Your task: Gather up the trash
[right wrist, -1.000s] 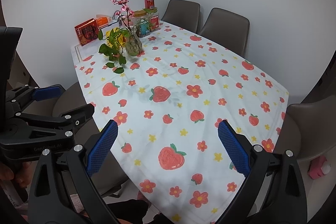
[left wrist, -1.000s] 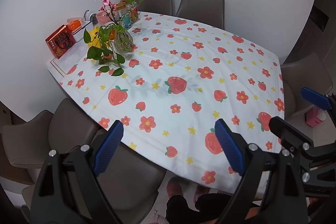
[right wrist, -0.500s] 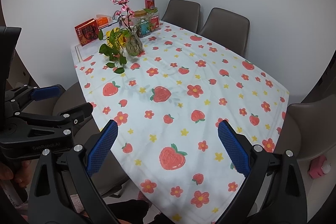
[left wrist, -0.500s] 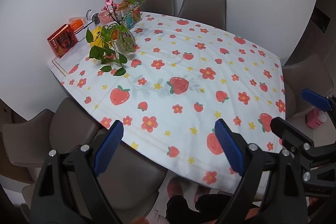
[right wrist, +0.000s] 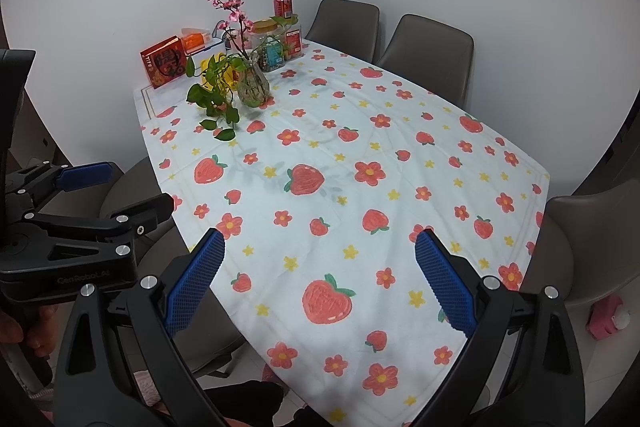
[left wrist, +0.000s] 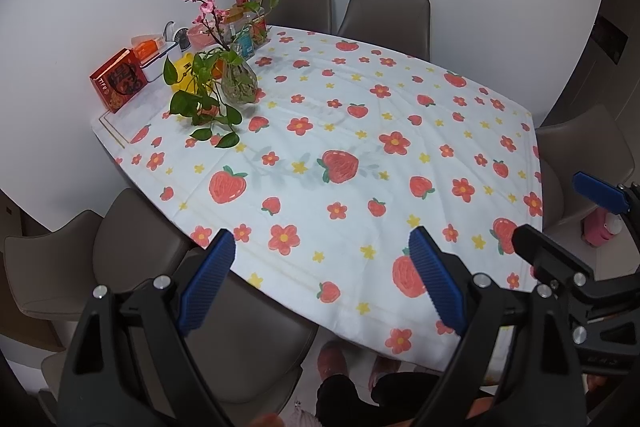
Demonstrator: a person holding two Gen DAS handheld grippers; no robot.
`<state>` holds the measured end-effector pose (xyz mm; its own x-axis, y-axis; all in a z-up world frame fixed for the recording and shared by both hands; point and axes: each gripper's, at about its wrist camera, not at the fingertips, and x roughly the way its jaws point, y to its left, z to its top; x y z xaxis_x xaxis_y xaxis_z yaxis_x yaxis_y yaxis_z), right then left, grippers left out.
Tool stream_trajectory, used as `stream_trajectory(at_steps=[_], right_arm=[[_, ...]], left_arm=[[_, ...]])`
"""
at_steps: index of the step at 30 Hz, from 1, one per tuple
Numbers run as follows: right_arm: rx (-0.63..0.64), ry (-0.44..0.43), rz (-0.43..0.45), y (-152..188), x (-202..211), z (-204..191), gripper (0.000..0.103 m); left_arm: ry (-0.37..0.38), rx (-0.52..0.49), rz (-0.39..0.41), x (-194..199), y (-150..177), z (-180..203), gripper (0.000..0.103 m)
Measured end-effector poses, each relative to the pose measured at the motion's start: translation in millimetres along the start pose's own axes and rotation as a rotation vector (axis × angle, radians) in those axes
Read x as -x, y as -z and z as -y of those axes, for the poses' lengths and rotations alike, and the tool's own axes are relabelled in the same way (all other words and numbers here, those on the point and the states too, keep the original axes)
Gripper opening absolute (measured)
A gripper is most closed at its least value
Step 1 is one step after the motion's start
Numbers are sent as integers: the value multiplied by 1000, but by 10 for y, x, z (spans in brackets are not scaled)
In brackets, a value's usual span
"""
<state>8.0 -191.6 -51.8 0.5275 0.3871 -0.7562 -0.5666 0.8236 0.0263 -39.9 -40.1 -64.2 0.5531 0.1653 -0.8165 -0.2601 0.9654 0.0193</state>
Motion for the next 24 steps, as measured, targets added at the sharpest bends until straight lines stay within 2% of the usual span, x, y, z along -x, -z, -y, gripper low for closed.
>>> stream_trajectory(at_steps=[24], right_arm=[[-3,1,-1,-4,-12,-8,93]], left_arm=[[-10,-1,5,6,-18,10,88]])
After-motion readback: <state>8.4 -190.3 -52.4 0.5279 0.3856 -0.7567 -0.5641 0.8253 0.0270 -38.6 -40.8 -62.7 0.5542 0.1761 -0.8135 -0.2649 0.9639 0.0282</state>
